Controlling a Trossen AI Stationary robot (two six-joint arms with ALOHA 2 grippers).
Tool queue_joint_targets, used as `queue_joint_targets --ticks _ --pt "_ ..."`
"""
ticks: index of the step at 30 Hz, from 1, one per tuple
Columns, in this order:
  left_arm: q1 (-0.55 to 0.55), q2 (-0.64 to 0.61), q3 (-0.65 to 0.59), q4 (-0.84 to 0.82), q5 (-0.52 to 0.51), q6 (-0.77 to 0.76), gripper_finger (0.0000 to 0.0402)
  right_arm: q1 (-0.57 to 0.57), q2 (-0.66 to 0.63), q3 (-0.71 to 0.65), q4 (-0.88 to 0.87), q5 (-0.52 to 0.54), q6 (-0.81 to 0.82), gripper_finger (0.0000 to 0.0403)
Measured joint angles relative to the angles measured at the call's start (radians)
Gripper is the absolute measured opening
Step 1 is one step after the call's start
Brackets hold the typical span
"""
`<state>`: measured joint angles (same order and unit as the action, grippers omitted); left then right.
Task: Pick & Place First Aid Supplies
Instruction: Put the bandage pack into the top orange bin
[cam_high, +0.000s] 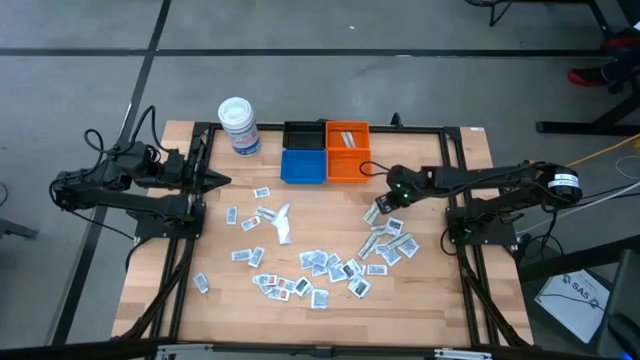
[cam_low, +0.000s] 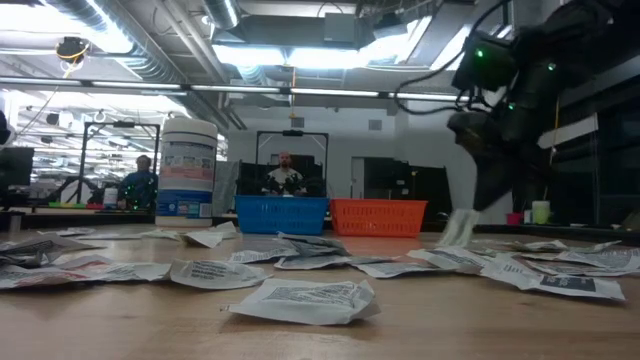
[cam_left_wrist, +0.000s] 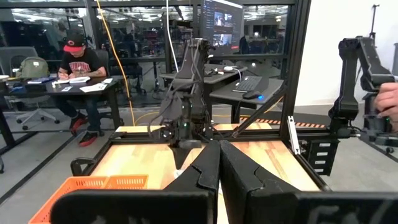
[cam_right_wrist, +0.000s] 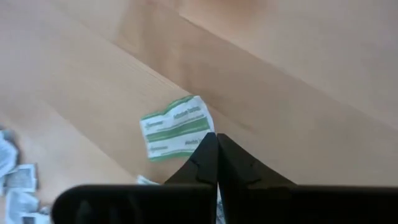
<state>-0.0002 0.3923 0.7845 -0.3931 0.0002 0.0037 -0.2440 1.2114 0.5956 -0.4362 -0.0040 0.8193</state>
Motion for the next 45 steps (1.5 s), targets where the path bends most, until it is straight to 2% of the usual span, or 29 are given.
queue_joint_targets --ticks 12,26,37,45 --pt "0.000 0.000 0.000 0.000 0.000 0.000 0.0004 0.007 -0.001 0.134 -0.008 -0.083 -0.174 0.0001" --pt "0.000 0.000 0.000 0.000 0.000 0.000 0.0004 -0.006 -0.001 0.226 -0.018 -0.087 -0.225 0.0000" --pt "0.000 0.000 0.000 0.000 0.000 0.000 0.0004 -0.098 0.010 0.344 -0.016 -0.088 -0.291 0.0000" --pt "0.000 0.000 0.000 0.000 0.000 0.000 0.0004 -0.206 0.105 0.483 -0.018 -0.105 -0.392 0.0000"
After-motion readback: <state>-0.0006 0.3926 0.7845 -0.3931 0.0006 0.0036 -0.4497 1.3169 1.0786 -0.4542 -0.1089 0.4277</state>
